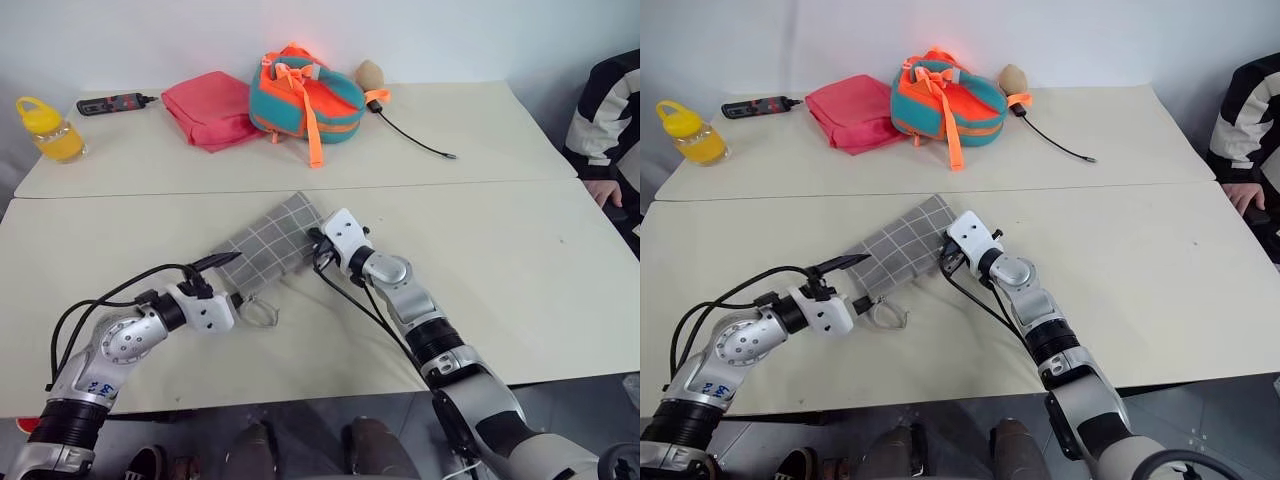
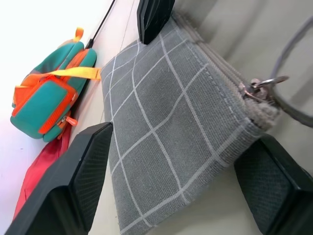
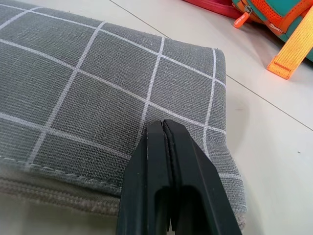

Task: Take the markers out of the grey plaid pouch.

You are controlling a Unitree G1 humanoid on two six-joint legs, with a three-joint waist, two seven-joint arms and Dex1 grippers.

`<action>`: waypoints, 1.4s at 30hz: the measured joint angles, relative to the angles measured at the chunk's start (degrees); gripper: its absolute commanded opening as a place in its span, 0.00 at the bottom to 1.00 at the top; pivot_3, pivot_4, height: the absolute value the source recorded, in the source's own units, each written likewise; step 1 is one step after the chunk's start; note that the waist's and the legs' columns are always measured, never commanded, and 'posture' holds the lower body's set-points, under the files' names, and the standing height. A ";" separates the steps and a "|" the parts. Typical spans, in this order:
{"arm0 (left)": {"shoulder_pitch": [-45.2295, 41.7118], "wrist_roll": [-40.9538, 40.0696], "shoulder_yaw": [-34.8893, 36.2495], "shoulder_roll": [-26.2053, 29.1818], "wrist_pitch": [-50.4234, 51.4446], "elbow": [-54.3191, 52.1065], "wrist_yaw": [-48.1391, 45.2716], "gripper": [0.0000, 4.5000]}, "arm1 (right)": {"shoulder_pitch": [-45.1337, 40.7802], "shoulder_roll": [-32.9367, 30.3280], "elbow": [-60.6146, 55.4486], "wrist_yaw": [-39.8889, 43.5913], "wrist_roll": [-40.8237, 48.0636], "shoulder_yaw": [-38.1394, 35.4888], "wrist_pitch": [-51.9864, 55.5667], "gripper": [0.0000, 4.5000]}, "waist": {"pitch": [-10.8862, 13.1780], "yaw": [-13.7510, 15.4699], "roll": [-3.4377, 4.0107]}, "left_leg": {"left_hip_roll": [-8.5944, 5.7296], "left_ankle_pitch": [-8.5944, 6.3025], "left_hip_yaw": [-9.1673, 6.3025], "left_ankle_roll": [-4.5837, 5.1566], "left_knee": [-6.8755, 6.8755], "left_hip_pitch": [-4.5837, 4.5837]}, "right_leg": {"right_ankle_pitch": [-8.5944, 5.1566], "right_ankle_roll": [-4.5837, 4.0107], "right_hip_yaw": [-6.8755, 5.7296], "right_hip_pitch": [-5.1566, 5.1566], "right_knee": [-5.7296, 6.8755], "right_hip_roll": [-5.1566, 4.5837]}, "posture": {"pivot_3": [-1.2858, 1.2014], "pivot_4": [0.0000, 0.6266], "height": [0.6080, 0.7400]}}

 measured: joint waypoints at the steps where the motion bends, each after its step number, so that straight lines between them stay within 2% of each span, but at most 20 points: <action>1: 0.00 -0.07 -0.17 -0.24 0.31 0.10 -0.14 0.68 | 0.00 0.00 0.00 0.00 0.01 0.00 0.00 0.00 | 0.00 -0.02 0.00 | 0.00 0.00 0.00 0.00 -0.01 0.00 | 0.00 0.00 0.00 0.00 0.00 0.00 | 0.52 0.24 1.00; 7: 0.09 -1.16 -0.27 -1.38 3.05 -0.45 -0.86 0.25 | 0.00 -0.02 0.00 -0.01 0.01 0.00 0.00 0.00 | -0.04 -0.01 0.07 | 0.00 0.00 -0.01 0.00 -0.02 0.01 | 0.00 0.00 0.00 -0.01 -0.01 -0.01 | 0.52 0.24 1.00; 11: 0.15 -2.46 0.58 -1.35 4.18 -1.50 -1.73 0.00 | 0.73 -0.32 -1.08 0.05 -0.01 0.00 0.00 0.00 | -0.09 -0.01 0.16 | 0.00 -0.01 -0.01 -0.01 -0.04 0.01 | 0.00 0.00 0.01 -0.01 -0.03 -0.01 | 0.52 0.24 1.00; 17: 0.13 -4.95 0.94 -1.27 6.31 -2.40 -4.40 0.00 | 2.28 -1.90 -4.60 1.87 0.86 -0.17 1.74 0.00 | -0.09 -0.07 0.17 | 0.00 -0.05 -0.02 -0.04 -0.09 0.00 | 0.00 0.01 0.05 -0.04 -0.10 0.01 | 0.52 0.24 1.00; 20: 0.01 -4.89 0.89 -1.29 6.73 -3.04 -4.82 0.00 | 4.53 -2.01 -11.62 6.81 6.81 -2.39 8.58 0.00 | -0.09 0.06 0.17 | 0.01 -0.07 -0.08 -0.06 -0.18 -0.01 | 0.00 0.02 0.07 -0.08 -0.14 0.02 | 0.52 0.24 1.00; 23: -0.27 -3.66 0.63 -2.06 7.57 -3.95 -4.19 0.00 | 7.02 -3.45 -23.37 13.91 15.29 -3.11 19.64 0.13 | -0.09 0.45 0.17 | 0.02 -0.08 -0.17 -0.04 -0.24 -0.05 | 0.02 0.04 0.07 -0.09 -0.22 0.00 | 0.52 0.24 1.00; 27: -1.14 -2.09 0.01 -3.35 8.23 -4.31 -3.68 0.00 | 8.99 -5.84 -35.80 17.79 22.42 -3.05 31.90 0.41 | -0.09 1.20 0.17 | 0.01 -0.11 -0.16 0.02 -0.21 -0.05 | 0.02 0.04 0.08 -0.03 -0.35 0.01 | 0.52 0.24 1.00; 30: -2.02 -0.84 -0.80 -4.02 8.56 -4.64 -3.62 0.00 | 11.92 -8.64 -44.60 20.32 28.42 -0.32 44.29 0.62 | -0.10 1.79 0.17 | 0.01 -0.16 -0.15 0.11 -0.23 -0.06 | 0.02 0.04 0.08 0.05 -0.56 -0.01 | 0.52 0.24 1.00; 35: -2.49 1.18 -1.61 -4.98 9.96 -6.26 -3.11 0.00 | 14.61 -8.72 -47.92 19.63 30.42 4.34 52.50 0.62 | -0.10 1.88 0.17 | -0.07 -0.27 -0.10 0.30 -0.15 -0.09 | 0.02 0.04 0.11 0.08 -0.66 -0.01 | 0.52 0.24 1.00; 42: -2.16 2.13 -1.77 -5.57 10.83 -7.67 -2.88 0.00 | 12.59 -1.94 -44.26 13.28 31.42 2.85 55.85 0.62 | -0.10 1.82 0.16 | -0.05 -0.27 -0.09 0.21 -0.13 -0.10 | 0.04 0.06 0.11 0.07 -0.68 0.00 | 0.52 0.24 1.00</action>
